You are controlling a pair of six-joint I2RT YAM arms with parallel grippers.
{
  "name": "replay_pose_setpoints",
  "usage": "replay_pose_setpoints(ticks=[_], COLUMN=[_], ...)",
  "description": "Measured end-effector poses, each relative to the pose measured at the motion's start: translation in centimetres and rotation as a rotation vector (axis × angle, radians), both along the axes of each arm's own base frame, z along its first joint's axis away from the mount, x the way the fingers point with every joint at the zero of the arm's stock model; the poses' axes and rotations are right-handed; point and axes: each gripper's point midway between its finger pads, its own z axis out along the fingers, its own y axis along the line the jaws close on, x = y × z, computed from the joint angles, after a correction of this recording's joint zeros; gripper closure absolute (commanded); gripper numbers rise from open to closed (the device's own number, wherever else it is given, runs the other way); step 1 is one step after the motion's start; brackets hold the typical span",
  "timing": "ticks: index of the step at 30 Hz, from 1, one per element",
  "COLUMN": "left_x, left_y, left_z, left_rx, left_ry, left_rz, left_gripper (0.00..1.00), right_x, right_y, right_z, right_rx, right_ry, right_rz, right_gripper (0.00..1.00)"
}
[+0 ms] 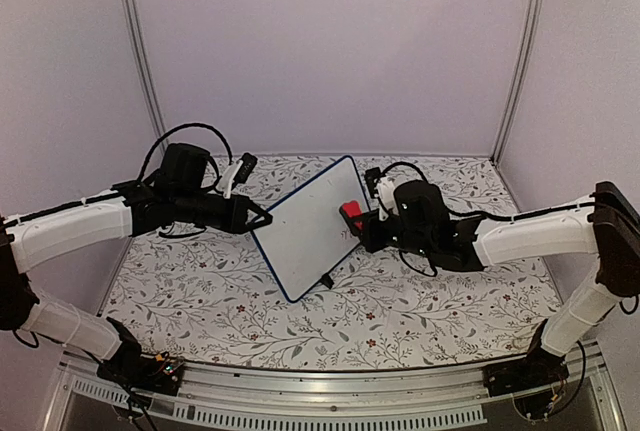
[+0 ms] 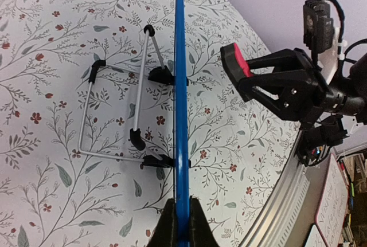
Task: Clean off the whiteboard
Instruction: Erase the whiteboard on the whiteboard stand.
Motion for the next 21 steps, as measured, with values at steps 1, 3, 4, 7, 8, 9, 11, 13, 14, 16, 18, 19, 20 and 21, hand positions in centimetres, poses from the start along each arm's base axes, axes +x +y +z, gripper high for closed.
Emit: replay_pose_setpoints(ticks=[1, 3, 4, 7, 8, 9, 11, 13, 14, 16, 18, 19, 20, 21], left_x=[0.0, 0.0, 0.1, 0.1, 0.2, 0.3, 0.4, 0.6, 0.6, 0.7, 0.7, 0.7, 0.7, 0.7], left_y=[0.0, 0.0, 0.1, 0.1, 0.1, 0.1, 0.1, 0.2, 0.2, 0.2, 0.2, 0.3, 0.3, 0.3], left_z=[0.0, 0.0, 0.0, -0.1, -0.2, -0.2, -0.3, -0.4, -0.4, -0.5, -0.6, -0.6, -0.6, -0.6], left_rx=[0.0, 0.0, 0.0, 0.001, 0.002, 0.002, 0.005, 0.006, 0.006, 0.005, 0.004, 0.003, 0.003, 0.003], left_ry=[0.0, 0.0, 0.0, 0.004, 0.006, 0.007, 0.012, 0.015, 0.016, 0.021, 0.024, 0.027, 0.028, 0.028], left_rz=[0.0, 0.001, 0.002, 0.006, 0.008, 0.009, 0.013, 0.017, 0.018, 0.02, 0.021, 0.022, 0.022, 0.022], left_gripper=[1.0, 1.0, 1.0, 1.0, 1.0, 1.0, 1.0, 1.0, 1.0, 1.0, 1.0, 1.0, 1.0, 1.0], right_x=[0.0, 0.1, 0.2, 0.2, 0.3, 0.3, 0.5, 0.7, 0.8, 1.0, 1.3, 1.4, 1.4, 1.4], right_y=[0.1, 0.2, 0.2, 0.4, 0.4, 0.4, 0.6, 0.6, 0.6, 0.6, 0.5, 0.4, 0.3, 0.1], right_z=[-0.5, -1.4, -2.0, -3.1, -3.4, -3.6, -4.1, -4.7, -5.1, -5.8, -6.6, -7.0, -7.4, -7.8], right_rx=[-0.008, -0.019, -0.026, -0.042, -0.046, -0.046, -0.045, -0.044, -0.046, -0.047, -0.048, -0.046, -0.043, -0.042], right_ry=[0.008, 0.021, 0.028, 0.043, 0.046, 0.048, 0.053, 0.061, 0.066, 0.077, 0.088, 0.094, 0.101, 0.11], right_rz=[0.0, -0.001, -0.001, -0.002, -0.002, -0.003, -0.004, -0.006, -0.006, -0.009, -0.011, -0.011, -0.011, -0.013], right_gripper=[0.8, 0.8, 0.8, 0.8, 0.8, 0.8, 0.8, 0.8, 0.8, 0.8, 0.8, 0.8, 0.8, 0.8])
